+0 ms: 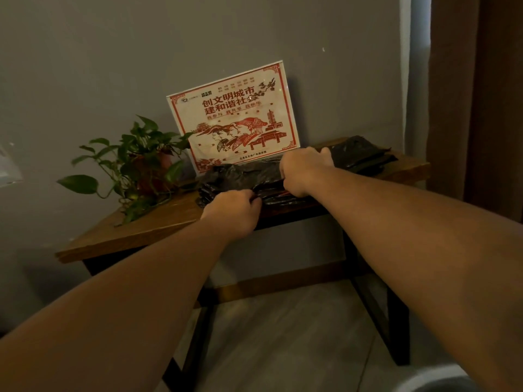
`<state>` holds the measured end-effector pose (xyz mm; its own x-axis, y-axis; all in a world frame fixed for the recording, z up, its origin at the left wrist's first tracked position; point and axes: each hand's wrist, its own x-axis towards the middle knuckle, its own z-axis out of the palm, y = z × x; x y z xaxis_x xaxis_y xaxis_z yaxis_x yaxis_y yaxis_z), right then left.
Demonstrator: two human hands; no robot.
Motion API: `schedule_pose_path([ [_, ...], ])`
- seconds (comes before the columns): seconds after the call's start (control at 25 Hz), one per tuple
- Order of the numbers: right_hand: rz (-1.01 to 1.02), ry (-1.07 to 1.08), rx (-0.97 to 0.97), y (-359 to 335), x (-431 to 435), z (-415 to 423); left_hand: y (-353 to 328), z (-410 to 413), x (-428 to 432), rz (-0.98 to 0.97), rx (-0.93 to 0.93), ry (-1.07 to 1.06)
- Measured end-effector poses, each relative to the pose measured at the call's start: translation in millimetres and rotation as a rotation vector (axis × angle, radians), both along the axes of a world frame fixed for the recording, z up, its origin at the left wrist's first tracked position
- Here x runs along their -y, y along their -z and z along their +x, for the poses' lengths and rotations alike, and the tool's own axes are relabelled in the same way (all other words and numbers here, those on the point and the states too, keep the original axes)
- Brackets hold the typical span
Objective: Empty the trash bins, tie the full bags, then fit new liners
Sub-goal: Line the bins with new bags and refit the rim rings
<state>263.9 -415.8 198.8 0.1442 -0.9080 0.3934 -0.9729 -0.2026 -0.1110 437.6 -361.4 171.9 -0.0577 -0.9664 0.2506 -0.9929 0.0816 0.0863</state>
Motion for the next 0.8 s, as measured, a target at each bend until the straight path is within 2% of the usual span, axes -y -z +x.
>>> schedule_pose_path([
  [0.2,-0.396,-0.177,0.423,-24,-11,-3,21,3,-1,-0.057,0.092,-0.063],
  [0.32,-0.497,-0.316,0.556,-46,-32,-3,27,-5,-7,-0.068,0.058,-0.102],
  [0.4,-0.524,-0.381,0.555,-55,-51,1,17,-10,-20,-0.126,-0.205,-0.091],
  [0.52,-0.525,-0.480,0.551,-51,-87,19,-5,-13,-59,-0.206,-0.964,0.039],
  [0.6,-0.518,-0.543,0.564,-42,-122,43,-10,-9,-96,-0.158,-1.392,0.170],
  [0.68,-0.500,-0.572,0.592,-32,-156,69,-13,2,-128,-0.071,-1.688,0.285],
  [0.8,-0.518,-0.541,0.655,-11,-207,99,-11,24,-170,0.097,-2.019,0.316],
])
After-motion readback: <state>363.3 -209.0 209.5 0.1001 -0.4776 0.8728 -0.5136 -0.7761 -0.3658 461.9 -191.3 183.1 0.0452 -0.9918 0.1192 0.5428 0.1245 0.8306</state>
